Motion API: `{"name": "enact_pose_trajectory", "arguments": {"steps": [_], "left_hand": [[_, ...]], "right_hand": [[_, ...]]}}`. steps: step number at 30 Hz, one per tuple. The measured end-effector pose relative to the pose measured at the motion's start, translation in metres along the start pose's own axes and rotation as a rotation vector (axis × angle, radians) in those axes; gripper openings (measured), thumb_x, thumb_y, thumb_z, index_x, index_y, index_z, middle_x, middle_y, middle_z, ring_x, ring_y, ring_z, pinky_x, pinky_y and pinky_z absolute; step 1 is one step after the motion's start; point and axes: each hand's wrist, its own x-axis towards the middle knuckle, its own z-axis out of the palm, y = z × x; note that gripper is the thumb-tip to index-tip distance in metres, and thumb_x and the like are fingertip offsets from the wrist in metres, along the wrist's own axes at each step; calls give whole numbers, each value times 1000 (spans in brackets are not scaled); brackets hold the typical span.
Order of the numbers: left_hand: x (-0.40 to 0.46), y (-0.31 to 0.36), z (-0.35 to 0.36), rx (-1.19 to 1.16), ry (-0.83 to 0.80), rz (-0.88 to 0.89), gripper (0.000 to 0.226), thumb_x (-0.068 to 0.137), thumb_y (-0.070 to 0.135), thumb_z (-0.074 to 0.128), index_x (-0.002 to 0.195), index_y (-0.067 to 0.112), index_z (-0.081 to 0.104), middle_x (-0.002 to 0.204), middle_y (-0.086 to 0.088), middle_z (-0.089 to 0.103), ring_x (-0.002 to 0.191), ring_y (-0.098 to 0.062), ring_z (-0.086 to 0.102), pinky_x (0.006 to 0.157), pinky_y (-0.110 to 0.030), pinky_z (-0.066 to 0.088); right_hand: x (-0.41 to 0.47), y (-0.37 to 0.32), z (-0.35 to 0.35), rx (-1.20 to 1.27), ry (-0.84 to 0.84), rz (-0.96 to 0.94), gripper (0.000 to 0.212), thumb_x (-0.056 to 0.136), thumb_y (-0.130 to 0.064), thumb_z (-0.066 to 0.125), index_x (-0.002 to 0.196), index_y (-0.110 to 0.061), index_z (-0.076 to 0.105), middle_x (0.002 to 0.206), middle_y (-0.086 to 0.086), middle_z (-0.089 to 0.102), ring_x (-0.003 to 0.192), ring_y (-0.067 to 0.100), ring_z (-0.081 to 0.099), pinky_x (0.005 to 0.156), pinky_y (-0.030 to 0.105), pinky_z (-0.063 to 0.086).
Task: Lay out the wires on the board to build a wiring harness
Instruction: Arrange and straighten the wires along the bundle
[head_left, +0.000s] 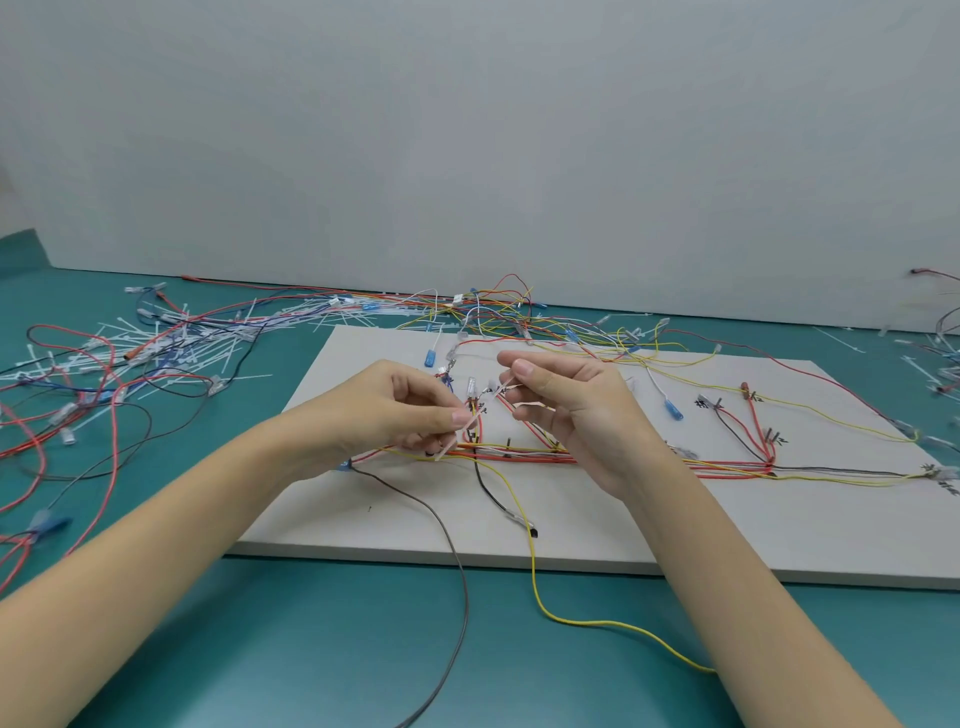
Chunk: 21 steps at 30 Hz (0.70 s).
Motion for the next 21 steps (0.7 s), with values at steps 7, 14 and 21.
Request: {"name": "enact_pose_trajectory", "arguments": {"steps": [7, 14, 21], "left_hand": [[1, -1, 18, -65, 44, -8, 28, 68, 44, 84, 83, 22, 78, 79, -2, 74, 69, -8, 64, 70, -20, 51], [0, -1, 22, -113, 61, 1, 21, 63, 36, 78, 75, 19, 77, 74, -6, 73, 63, -12, 62, 62, -17, 51], [2, -6, 17, -136, 47, -12, 30, 61, 39, 81, 80, 16, 77, 78, -9, 73, 74, -17, 63, 70, -21, 53]], "right_hand": [[-2, 0, 3, -20, -30, 10, 17, 90, -4, 60, 103, 0, 70, 77, 6, 68, 65, 12, 61, 61, 21, 53], [-3, 0, 4, 41, 29, 87, 14, 84, -12, 69, 94, -3, 73, 81, 10, 72, 64, 13, 67, 58, 20, 54], [-3, 3, 4, -14, 23, 139, 16, 87, -17, 67, 96, -4, 72, 80, 7, 73, 64, 14, 68, 57, 22, 55]]}}
